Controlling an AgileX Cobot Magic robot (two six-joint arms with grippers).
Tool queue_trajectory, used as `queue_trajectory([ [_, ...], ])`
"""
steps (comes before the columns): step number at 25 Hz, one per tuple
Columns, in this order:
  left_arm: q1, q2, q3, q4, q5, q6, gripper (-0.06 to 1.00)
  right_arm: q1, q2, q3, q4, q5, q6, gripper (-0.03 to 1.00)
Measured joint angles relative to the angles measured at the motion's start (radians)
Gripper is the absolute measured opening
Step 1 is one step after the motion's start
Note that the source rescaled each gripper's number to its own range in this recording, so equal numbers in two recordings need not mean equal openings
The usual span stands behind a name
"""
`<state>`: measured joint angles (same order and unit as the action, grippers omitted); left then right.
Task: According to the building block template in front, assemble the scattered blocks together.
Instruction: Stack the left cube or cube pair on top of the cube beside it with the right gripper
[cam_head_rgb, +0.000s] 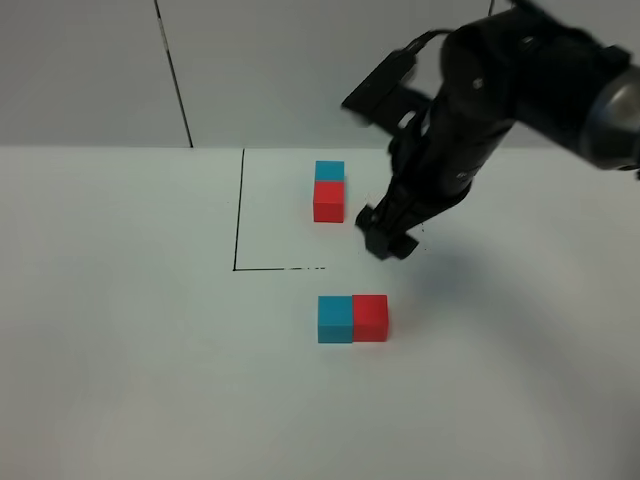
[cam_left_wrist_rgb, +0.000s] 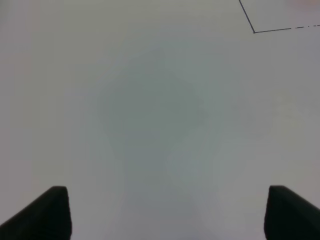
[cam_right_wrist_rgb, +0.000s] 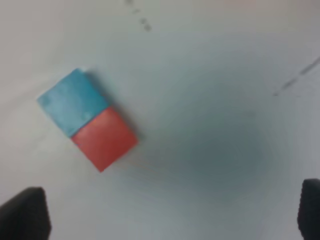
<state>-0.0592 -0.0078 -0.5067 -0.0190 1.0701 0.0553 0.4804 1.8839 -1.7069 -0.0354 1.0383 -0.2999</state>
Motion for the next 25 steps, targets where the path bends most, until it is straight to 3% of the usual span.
queue_trajectory([
  [7, 0.0, 0.0, 0.0, 0.0, 0.0, 0.0, 0.69, -0.112, -0.345, 0.372, -0.176, -0.307, 0.41, 1.0],
  [13, 0.0, 0.0, 0.0, 0.0, 0.0, 0.0, 0.69, -0.119, -0.61, 0.719, -0.31, -0.489, 0.723, 1.0],
  [18, 0.0, 0.0, 0.0, 0.0, 0.0, 0.0, 0.69, -0.119, -0.757, 0.906, -0.377, -0.576, 0.87, 1.0],
  [25, 0.0, 0.0, 0.0, 0.0, 0.0, 0.0, 0.69, -0.119, -0.82, 0.995, -0.402, -0.59, 0.91, 1.0],
])
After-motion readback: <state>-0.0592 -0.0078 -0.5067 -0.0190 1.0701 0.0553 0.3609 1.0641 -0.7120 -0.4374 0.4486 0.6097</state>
